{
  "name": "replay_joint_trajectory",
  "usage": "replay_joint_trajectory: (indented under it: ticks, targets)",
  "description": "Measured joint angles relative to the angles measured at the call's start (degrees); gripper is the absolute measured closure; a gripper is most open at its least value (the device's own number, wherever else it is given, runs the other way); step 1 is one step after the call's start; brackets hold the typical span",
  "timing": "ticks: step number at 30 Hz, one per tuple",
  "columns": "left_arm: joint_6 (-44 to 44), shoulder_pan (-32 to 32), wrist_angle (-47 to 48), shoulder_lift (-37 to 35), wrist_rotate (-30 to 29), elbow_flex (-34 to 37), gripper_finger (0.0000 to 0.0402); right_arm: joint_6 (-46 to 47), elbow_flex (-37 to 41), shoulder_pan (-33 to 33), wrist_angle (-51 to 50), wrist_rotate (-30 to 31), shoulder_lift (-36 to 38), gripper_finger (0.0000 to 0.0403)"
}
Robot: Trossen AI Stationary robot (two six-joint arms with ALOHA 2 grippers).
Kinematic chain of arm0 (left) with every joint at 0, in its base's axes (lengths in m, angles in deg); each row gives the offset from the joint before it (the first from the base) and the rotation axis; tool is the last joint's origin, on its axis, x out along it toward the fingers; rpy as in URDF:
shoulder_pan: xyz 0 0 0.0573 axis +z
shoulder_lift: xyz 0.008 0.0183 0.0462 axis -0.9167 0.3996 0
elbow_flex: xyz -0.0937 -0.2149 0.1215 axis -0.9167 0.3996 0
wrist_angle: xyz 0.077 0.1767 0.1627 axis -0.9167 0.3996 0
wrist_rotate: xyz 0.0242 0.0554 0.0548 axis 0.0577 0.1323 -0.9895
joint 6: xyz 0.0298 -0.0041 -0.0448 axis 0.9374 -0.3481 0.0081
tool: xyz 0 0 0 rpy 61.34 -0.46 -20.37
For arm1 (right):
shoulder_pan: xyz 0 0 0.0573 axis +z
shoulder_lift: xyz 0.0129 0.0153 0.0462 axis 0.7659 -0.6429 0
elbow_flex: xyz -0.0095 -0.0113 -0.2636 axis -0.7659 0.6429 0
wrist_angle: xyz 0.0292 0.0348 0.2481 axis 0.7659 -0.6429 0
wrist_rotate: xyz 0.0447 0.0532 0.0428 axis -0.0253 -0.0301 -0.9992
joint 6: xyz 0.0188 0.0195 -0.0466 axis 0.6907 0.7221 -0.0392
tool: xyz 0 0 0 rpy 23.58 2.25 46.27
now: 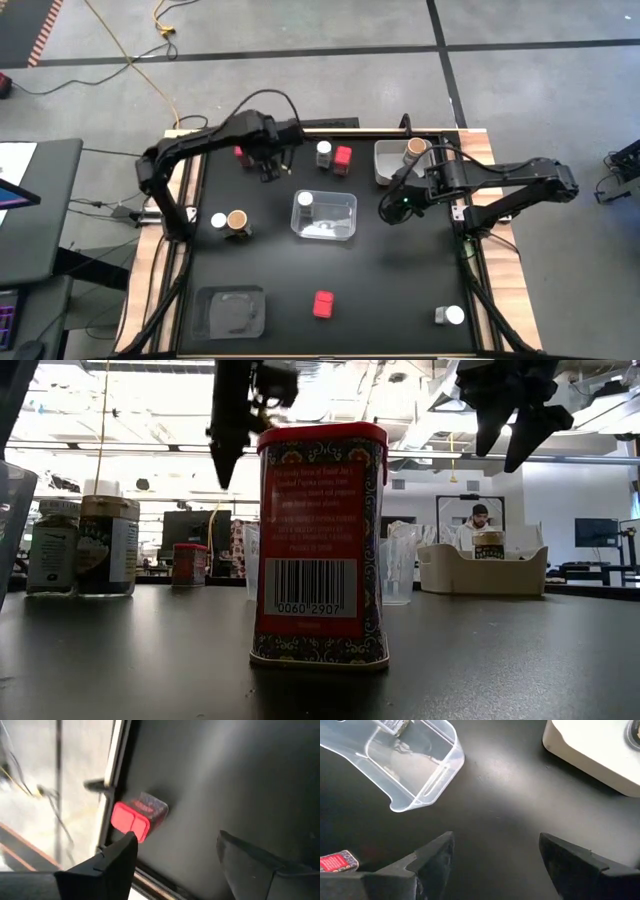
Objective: Sort spices by type
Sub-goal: Put the red seasoning can into the black bin
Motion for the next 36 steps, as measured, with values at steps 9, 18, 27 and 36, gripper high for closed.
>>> replay_joint_trajectory:
  ticks: [9, 18, 27, 36]
  targets:
    - [-8.6, 13.6, -12.1, -8.9, 12.5, 15.8, 0.0159, 0.5, 0.0, 0.0, 0.1, 0.0, -1.7, 0.0086]
    - [-15.6, 6.3, -22.9, -24.1, 13.6, 23.8, 0.0159, -2.8, 0.0, -5.3, 10.1, 5.9, -1.8, 0.0086]
    - [-15.7, -1.2, -26.7, -32.4, 13.5, 26.3, 0.0159, -25.0, -5.9, -16.8, 26.7, -2.0, -10.7, 0.0086]
    - [-16.6, -4.3, -24.5, -32.5, 13.4, 26.4, 0.0159, -32.2, -23.6, -23.6, 11.2, -3.1, -25.2, 0.0086]
